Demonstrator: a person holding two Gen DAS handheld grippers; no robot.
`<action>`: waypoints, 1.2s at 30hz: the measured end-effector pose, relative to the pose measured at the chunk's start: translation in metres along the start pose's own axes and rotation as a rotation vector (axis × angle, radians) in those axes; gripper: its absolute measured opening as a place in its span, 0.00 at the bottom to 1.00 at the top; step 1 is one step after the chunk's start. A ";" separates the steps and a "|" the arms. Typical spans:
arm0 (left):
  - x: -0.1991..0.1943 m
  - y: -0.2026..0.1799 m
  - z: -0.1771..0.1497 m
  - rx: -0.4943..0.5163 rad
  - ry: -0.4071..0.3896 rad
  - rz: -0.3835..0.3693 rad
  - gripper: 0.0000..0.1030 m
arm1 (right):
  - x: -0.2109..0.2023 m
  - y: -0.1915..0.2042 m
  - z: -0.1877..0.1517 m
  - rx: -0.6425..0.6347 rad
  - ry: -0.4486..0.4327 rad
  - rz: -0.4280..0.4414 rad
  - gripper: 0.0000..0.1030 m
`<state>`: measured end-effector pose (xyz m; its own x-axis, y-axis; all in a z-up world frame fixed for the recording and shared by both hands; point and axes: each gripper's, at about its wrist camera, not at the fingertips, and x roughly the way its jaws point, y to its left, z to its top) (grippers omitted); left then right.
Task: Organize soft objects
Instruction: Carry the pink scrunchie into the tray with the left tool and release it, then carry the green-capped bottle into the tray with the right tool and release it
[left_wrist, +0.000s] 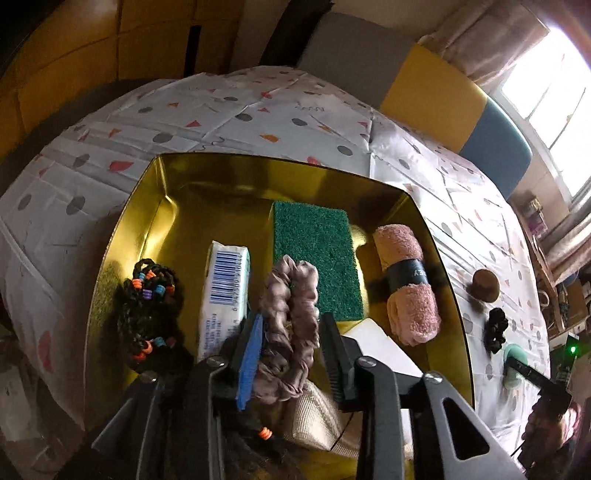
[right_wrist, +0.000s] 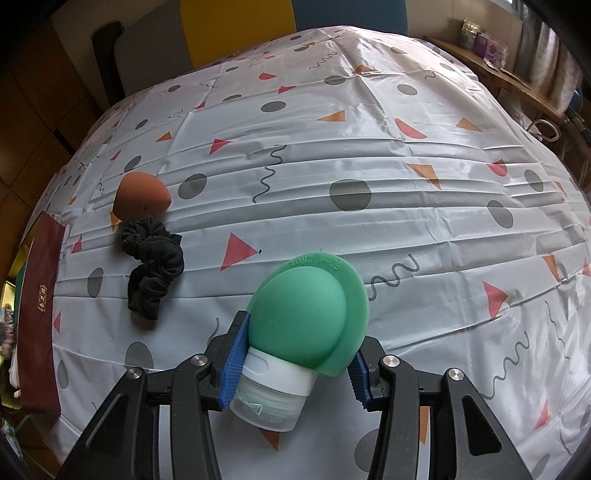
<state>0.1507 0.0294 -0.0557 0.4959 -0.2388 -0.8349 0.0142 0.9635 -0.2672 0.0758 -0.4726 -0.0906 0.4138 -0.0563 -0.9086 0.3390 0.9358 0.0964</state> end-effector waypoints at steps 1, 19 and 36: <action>-0.002 0.000 -0.001 0.008 -0.004 0.006 0.33 | 0.000 0.000 0.000 -0.002 0.000 -0.002 0.48; -0.074 -0.025 -0.040 0.122 -0.174 0.096 0.33 | -0.001 0.004 0.000 -0.025 -0.007 -0.024 0.48; -0.090 -0.025 -0.052 0.150 -0.212 0.123 0.33 | -0.004 0.002 0.001 -0.008 -0.012 -0.023 0.47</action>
<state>0.0604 0.0208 0.0006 0.6720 -0.1042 -0.7332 0.0634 0.9945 -0.0832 0.0754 -0.4710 -0.0869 0.4160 -0.0820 -0.9056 0.3419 0.9369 0.0723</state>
